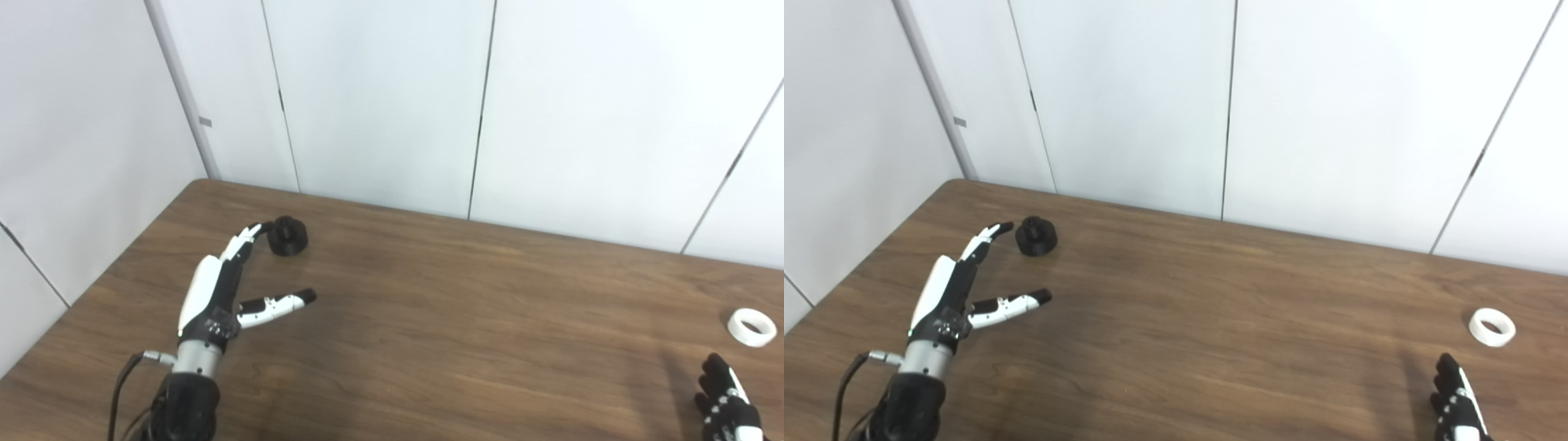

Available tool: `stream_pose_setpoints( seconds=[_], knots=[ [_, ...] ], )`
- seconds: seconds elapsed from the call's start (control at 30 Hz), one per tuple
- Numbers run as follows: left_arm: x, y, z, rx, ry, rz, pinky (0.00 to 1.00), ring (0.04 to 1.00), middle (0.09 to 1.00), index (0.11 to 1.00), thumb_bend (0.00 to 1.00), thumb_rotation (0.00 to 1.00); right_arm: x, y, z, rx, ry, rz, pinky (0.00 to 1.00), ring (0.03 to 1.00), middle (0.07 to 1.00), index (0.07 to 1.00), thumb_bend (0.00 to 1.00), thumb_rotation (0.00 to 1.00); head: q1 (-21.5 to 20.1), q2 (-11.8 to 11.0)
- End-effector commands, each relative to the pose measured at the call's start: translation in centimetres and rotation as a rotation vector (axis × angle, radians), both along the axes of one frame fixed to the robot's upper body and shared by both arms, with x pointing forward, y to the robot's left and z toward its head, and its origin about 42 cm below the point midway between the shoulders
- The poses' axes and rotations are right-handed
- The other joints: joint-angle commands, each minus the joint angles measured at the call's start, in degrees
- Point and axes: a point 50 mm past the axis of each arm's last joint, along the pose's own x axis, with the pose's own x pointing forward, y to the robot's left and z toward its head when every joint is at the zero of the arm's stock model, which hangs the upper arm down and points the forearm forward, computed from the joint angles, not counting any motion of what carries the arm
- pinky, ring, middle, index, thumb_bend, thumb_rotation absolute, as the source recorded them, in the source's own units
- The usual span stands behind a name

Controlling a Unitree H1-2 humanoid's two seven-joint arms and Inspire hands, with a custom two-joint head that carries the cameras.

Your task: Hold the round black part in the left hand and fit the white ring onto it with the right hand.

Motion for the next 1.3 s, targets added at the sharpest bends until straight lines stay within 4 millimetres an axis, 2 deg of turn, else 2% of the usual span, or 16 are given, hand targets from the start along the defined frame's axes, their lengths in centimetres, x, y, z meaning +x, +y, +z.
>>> stream_pose_setpoints(
  seconds=[0.0, 0.33, 0.6, 1.0, 1.27],
  knots=[
    [1.3, 0.8, 2.2, 0.053, -0.069, 0.011, 1.0, 1.0, 0.965, 0.911, 0.94, 0.36, -1.3, -0.5, -0.9, -0.01, 0.025, -0.006, 1.0, 1.0, 0.983, 0.968, 0.59, 1.0, 0.07, 0.02],
    [6.1, 3.6, 3.7, 0.139, -0.027, 0.081, 1.0, 0.997, 0.948, 0.88, 0.99, 0.37, -1.4, -0.4, -1.0, -0.012, 0.031, -0.013, 1.0, 0.996, 0.976, 0.964, 0.6, 1.0, 0.02, 0.1],
    [9.9, 4.8, 3.8, 0.174, 0.033, 0.103, 1.0, 1.0, 0.954, 0.873, 1.0, 0.4, -1.4, -0.3, -1.1, -0.015, 0.029, -0.012, 1.0, 0.996, 0.977, 0.965, 0.6, 1.0, -0.1, 0.25],
    [14.0, 5.7, 3.0, 0.243, 0.178, 0.144, 1.0, 1.0, 0.964, 0.869, 1.0, 0.39, -1.5, -0.2, -1.0, -0.011, 0.025, -0.009, 1.0, 0.992, 0.975, 0.964, 0.59, 1.0, -0.35, 0.41],
    [15.4, 6.0, 2.5, 0.292, 0.245, 0.166, 1.0, 1.0, 0.966, 0.854, 1.0, 0.39, -1.6, 0.0, -0.8, -0.01, 0.026, -0.011, 1.0, 0.986, 0.971, 0.958, 0.58, 1.0, -0.56, 0.43]
  ],
)
